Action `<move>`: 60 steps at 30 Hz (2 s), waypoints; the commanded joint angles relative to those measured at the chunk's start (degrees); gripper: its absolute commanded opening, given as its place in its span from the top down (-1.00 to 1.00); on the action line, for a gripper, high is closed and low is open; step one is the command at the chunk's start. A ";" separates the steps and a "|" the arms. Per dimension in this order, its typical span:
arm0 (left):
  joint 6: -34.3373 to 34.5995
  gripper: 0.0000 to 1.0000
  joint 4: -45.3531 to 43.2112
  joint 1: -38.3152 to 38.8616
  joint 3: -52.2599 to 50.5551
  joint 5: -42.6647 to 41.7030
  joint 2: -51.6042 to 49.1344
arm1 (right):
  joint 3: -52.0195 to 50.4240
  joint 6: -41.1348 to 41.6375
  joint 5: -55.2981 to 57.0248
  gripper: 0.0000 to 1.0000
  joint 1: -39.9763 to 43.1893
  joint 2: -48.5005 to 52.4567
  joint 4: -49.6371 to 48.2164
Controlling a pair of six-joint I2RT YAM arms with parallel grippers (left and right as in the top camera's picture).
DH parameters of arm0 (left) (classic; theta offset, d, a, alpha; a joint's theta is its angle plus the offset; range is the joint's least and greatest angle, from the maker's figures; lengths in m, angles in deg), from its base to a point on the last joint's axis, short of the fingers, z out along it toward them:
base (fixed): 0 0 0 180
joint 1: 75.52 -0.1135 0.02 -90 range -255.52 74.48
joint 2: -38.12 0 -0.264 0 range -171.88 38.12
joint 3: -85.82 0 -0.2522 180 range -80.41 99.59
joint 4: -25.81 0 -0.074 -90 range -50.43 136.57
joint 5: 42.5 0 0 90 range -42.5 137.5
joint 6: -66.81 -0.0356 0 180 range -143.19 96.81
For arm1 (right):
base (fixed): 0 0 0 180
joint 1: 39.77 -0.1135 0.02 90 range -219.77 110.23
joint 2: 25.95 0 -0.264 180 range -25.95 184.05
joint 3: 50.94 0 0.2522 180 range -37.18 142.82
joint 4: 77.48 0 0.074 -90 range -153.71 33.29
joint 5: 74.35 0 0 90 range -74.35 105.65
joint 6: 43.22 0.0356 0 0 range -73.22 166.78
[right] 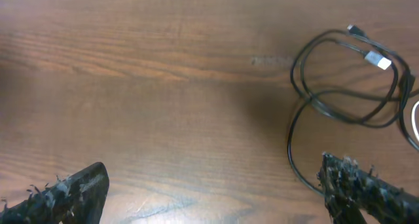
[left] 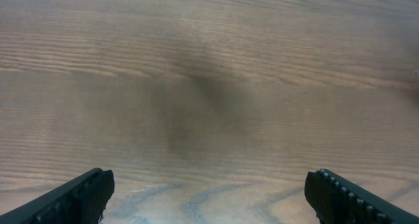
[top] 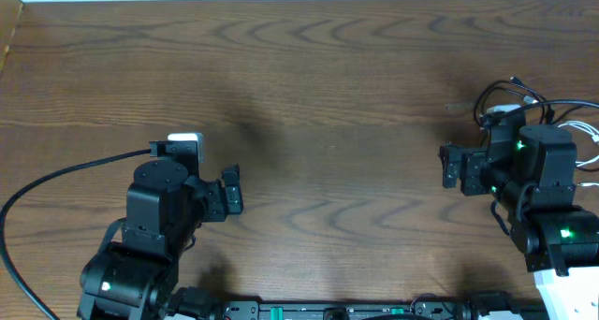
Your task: Untangle cables
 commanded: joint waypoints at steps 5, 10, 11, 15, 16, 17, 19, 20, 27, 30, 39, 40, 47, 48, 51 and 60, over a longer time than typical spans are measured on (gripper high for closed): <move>-0.76 -0.96 0.07 0.02 -0.37 0.66 -0.46 | -0.61 0.57 0.24 -0.98 0.13 0.63 3.28; -0.76 -0.96 0.07 0.02 -0.37 0.66 -0.46 | -0.61 0.57 0.24 -0.98 0.13 0.79 3.32; -0.76 -0.95 0.07 0.02 -0.37 0.66 -0.46 | -0.61 0.57 0.24 -0.98 0.13 0.79 3.32; -0.76 -0.95 0.07 0.02 -0.37 0.66 -0.46 | -0.61 0.57 0.24 -0.99 0.13 0.79 3.32; -0.76 -0.96 0.07 0.02 -0.37 0.66 -0.46 | -0.61 0.57 0.24 -0.99 0.13 0.83 3.34; -0.76 -0.96 0.07 0.02 -0.37 0.66 -0.46 | -0.61 0.57 0.24 -0.99 0.13 0.83 3.32; -0.76 -0.96 0.07 0.02 -0.37 0.66 -0.46 | -0.61 0.57 0.24 -0.99 0.13 0.83 3.30; -0.76 -0.96 0.07 0.02 -0.37 0.66 -0.46 | -0.72 0.57 0.22 -0.99 0.13 0.83 3.43; -0.76 -0.96 0.07 0.02 -0.37 0.66 -0.46 | -1.01 0.52 5.44 -0.99 0.13 -0.59 2.14; -0.76 -0.96 0.07 0.02 -0.37 0.66 -0.46 | -1.16 -1.05 6.91 -0.98 0.13 -2.51 -0.74; -0.76 -0.96 0.07 0.02 -0.37 0.66 -0.46 | -9.62 -2.43 6.86 -0.98 0.13 -14.16 -15.37; -0.76 -0.96 0.07 0.02 -0.37 0.66 -0.46 | -12.15 -2.45 6.88 -0.98 0.13 -16.37 -18.23; -0.76 -0.96 0.07 0.02 -0.37 0.66 -0.46 | -29.86 -2.40 6.43 -0.99 0.13 -29.44 -38.86; -0.76 -0.96 0.07 0.02 -0.37 0.66 -0.46 | -32.06 -2.40 6.40 -0.98 0.13 -31.01 -41.53; -0.76 -0.96 0.07 0.02 -0.37 0.66 -0.46 | -39.60 -2.40 6.43 -0.99 0.13 -36.02 -50.36; -0.76 -0.96 0.07 0.02 -0.37 0.66 -0.46 | -51.49 -2.45 6.78 -0.99 0.61 -47.82 -60.87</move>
